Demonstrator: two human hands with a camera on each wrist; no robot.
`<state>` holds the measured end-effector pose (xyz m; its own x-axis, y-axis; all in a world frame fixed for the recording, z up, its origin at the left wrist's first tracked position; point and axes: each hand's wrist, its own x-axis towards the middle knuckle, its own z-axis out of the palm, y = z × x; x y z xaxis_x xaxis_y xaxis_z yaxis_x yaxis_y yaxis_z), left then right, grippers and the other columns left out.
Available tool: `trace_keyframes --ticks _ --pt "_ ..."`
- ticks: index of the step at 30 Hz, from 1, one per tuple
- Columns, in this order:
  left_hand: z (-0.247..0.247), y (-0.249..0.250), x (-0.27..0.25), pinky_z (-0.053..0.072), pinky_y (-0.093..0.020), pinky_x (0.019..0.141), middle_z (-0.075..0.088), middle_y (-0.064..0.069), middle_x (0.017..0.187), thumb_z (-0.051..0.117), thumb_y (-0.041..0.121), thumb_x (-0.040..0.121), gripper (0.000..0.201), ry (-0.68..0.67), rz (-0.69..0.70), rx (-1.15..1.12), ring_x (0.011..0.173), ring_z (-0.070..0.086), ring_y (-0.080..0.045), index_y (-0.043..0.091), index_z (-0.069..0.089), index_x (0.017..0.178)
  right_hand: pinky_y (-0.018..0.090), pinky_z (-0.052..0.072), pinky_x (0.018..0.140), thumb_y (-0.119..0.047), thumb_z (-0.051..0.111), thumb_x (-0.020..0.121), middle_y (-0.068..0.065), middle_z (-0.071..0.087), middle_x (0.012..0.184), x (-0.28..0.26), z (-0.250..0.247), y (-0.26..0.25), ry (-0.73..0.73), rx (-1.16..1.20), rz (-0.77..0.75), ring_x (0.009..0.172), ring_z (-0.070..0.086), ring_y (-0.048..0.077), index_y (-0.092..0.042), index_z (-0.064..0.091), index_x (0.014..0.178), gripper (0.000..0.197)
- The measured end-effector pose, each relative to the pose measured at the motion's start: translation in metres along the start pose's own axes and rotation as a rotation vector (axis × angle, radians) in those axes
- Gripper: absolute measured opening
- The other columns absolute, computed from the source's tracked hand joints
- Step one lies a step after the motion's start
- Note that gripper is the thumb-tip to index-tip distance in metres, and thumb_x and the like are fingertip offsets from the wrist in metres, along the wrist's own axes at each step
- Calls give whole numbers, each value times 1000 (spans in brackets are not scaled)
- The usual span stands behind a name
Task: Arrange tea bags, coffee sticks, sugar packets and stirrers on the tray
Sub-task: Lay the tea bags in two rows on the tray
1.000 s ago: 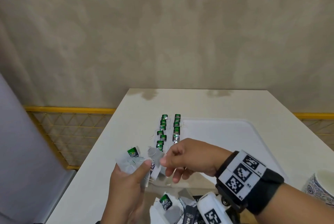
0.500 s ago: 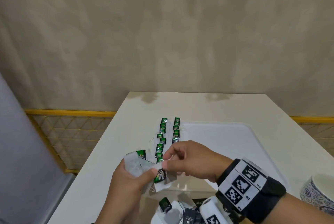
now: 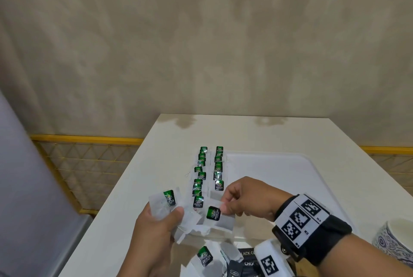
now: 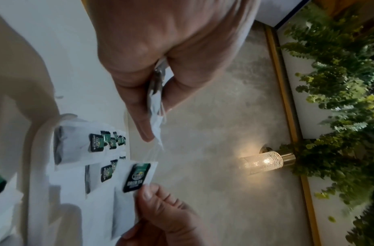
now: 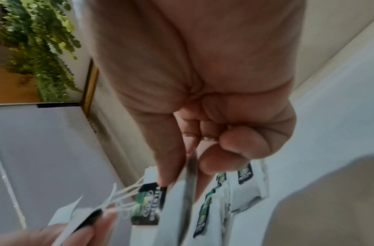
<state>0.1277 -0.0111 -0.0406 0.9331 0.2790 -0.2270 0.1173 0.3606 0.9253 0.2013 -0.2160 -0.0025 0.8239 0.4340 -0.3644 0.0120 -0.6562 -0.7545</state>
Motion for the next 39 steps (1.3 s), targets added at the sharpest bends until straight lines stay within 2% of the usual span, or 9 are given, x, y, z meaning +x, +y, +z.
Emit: trace_keyframes --ticks 3,8,12,14,20,25,30,34,39 --pt "-4 -2 4 54 -46 80 74 -17 88 60 -11 84 26 48 -27 -21 82 69 -38 7 65 102 21 42 55 -19 75 83 -3 63 64 5 -5 9 38 87 68 57 54 7 -18 68 78 9" --pt "-6 -2 8 51 -46 83 66 -23 105 54 -13 86 26 109 -88 -146 98 63 -41 7 62 101 24 47 56 -8 68 87 3 65 66 18 -7 21 133 223 217 56 60 12 -12 62 84 8" --pt "-5 2 5 58 -34 54 66 -15 93 51 -18 85 31 111 -46 -164 83 64 -32 11 61 90 37 56 81 -1 65 87 12 66 76 30 0 21 150 342 308 65 67 22 -7 56 87 11" --pt "-6 3 5 57 -30 48 66 -11 92 52 -18 84 33 120 -23 -154 81 64 -31 14 60 90 41 53 89 1 63 88 16 65 79 35 3 18 144 371 327 70 67 26 -6 52 84 14" --pt "-11 3 4 53 -26 41 64 -8 93 52 -19 84 37 144 10 -159 79 62 -29 13 58 102 29 47 70 1 54 94 13 61 71 42 7 10 44 417 408 65 57 21 -5 45 86 14" --pt "-15 1 7 51 -35 67 63 -17 109 52 -19 84 42 144 12 -156 87 63 -34 10 55 114 27 48 59 2 56 93 17 62 74 45 8 12 52 490 455 62 57 24 -9 41 92 19" --pt "-17 -3 9 52 -34 65 63 -17 112 54 -18 83 45 141 -5 -160 92 63 -37 9 55 119 21 34 53 -5 44 99 10 60 60 45 4 15 -15 506 487 59 52 18 -13 37 82 20" --pt "-18 -4 11 57 -32 57 65 -17 109 53 -17 84 43 135 -6 -145 89 65 -34 9 56 117 23 41 44 5 42 98 13 56 59 44 2 20 104 629 408 50 52 20 -10 41 86 19" --pt "-18 -5 12 57 -36 65 67 -16 109 54 -16 84 42 137 -24 -131 94 65 -36 10 58 117 23 47 41 11 49 94 16 61 76 43 -2 21 231 667 353 45 60 19 -10 43 104 25"
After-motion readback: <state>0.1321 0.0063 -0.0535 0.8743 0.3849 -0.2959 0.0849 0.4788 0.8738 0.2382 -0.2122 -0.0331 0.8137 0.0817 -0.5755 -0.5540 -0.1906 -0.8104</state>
